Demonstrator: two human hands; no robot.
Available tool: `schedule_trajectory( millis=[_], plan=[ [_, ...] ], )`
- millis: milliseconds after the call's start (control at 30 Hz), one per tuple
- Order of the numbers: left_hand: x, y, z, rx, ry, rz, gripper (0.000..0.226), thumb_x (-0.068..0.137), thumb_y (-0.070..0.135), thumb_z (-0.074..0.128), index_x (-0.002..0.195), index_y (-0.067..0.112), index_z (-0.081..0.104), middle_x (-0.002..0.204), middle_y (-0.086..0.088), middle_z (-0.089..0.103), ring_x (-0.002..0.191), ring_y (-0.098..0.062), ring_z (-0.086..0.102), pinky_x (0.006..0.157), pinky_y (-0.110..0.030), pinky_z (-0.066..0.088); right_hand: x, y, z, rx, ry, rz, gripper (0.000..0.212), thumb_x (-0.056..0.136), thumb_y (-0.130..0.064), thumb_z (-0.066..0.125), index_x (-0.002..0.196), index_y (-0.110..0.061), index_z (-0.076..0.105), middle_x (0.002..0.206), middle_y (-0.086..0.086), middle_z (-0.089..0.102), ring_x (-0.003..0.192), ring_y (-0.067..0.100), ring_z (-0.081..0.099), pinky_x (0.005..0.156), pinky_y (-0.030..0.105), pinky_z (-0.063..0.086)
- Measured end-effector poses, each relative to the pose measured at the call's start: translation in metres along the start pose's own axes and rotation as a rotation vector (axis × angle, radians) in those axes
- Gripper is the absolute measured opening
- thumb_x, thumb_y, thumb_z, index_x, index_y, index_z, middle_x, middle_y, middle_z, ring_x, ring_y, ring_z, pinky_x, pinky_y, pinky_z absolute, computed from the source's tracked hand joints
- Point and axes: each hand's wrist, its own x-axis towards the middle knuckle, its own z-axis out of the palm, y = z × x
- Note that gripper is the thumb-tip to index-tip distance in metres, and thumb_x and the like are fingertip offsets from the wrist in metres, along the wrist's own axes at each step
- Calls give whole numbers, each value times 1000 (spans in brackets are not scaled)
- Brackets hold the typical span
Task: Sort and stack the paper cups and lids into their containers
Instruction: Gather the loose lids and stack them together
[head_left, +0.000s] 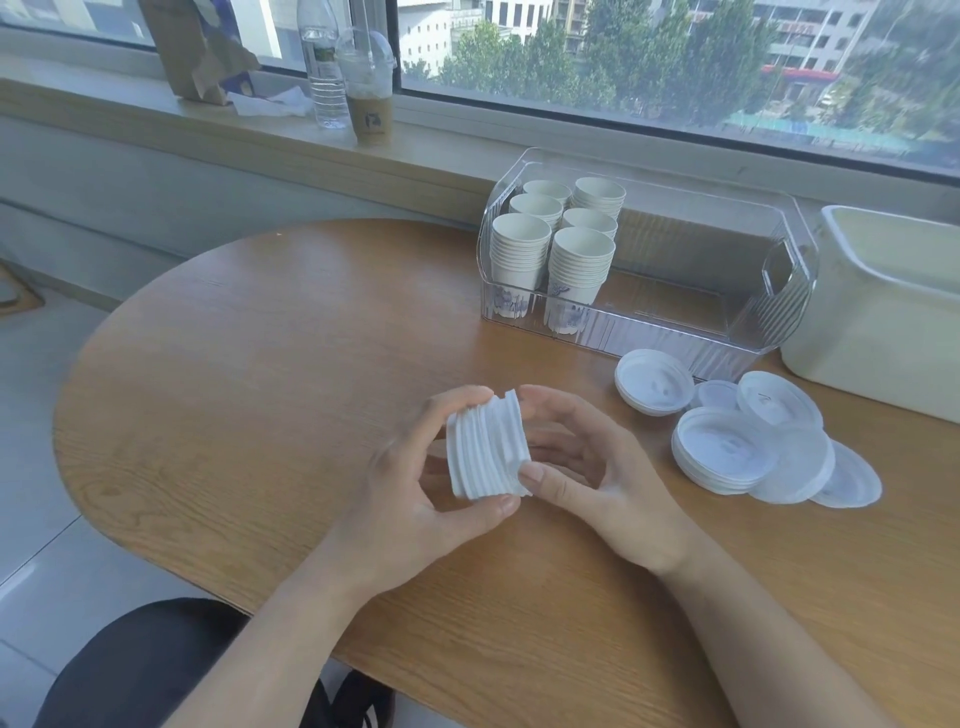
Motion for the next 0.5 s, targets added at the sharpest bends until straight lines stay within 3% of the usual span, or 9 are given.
schedule_trajectory(
  millis=[267,433,500],
  plan=[
    [1,1,1,39,-16,2,85,75,60,86,147,52,43,139,22,57,126,-14,62,94,-43,61,-1,1,0,-27,-67,14,65,92,-31,82,150,-30,51,143,2,65,133,25,62,109,49,51],
    [1,-2,1,89,-32,69,84,80,55,86,152,48,42,146,22,51,130,-13,59,94,-40,61,-1,2,1,-93,-63,-6,67,91,-29,83,150,-31,51,137,1,68,128,26,65,108,44,53],
    [2,-3,2,92,-24,69,82,81,54,87,150,46,44,144,20,53,126,-14,62,90,-40,62,-2,3,0,-154,-54,-15,67,91,-37,83,150,-33,52,138,-4,67,129,24,64,108,42,52]
  ],
)
